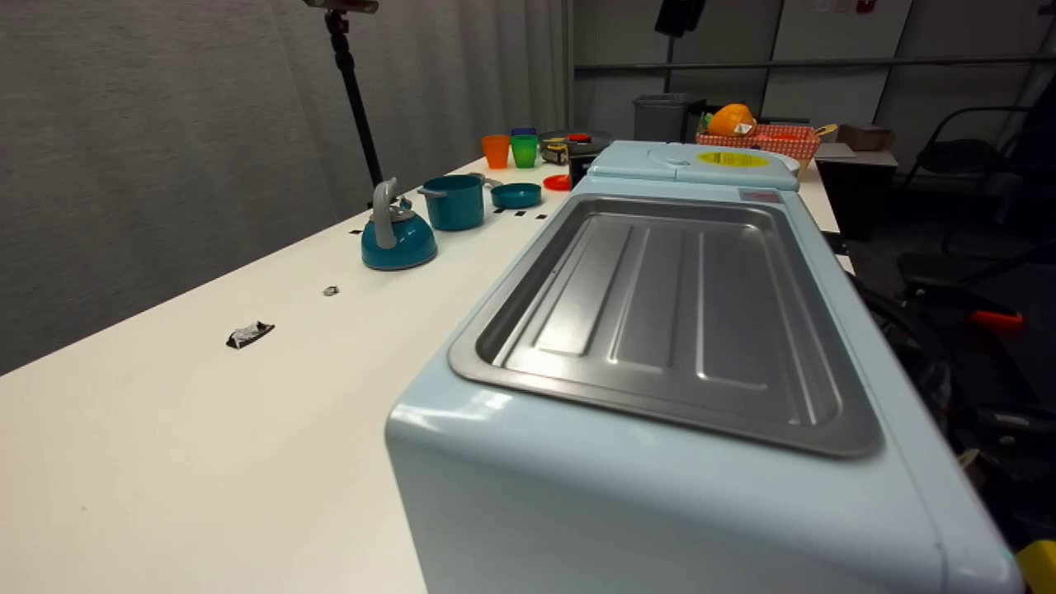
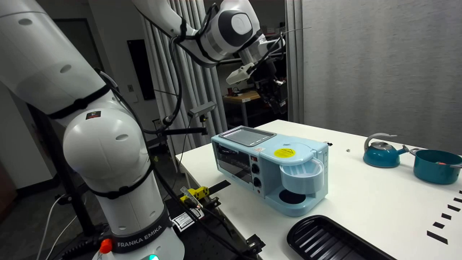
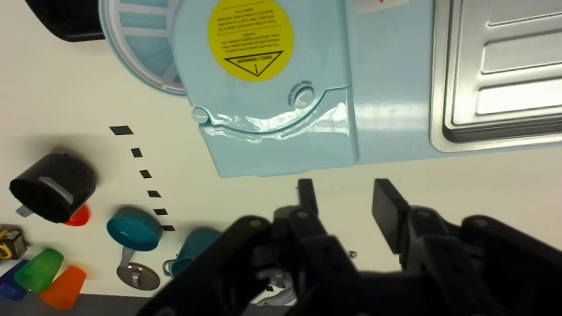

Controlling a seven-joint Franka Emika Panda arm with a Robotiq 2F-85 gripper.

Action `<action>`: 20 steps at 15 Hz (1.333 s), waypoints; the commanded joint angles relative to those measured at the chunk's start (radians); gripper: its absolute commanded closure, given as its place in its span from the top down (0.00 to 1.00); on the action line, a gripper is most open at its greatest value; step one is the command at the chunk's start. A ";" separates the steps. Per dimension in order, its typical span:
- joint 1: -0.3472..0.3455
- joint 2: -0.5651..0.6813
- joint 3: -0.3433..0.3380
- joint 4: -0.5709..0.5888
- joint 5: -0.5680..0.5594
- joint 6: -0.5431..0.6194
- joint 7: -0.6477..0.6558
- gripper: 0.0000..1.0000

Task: Press the button atop the toaster oven

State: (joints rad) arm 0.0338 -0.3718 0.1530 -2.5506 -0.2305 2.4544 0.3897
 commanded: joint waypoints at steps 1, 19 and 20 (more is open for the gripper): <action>-0.014 -0.043 0.015 -0.031 -0.015 0.008 -0.034 0.70; -0.011 -0.054 0.029 -0.042 0.009 -0.001 -0.049 1.00; -0.011 -0.055 0.029 -0.042 0.009 -0.001 -0.049 1.00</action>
State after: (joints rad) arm 0.0342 -0.4250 0.1711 -2.5936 -0.2304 2.4544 0.3481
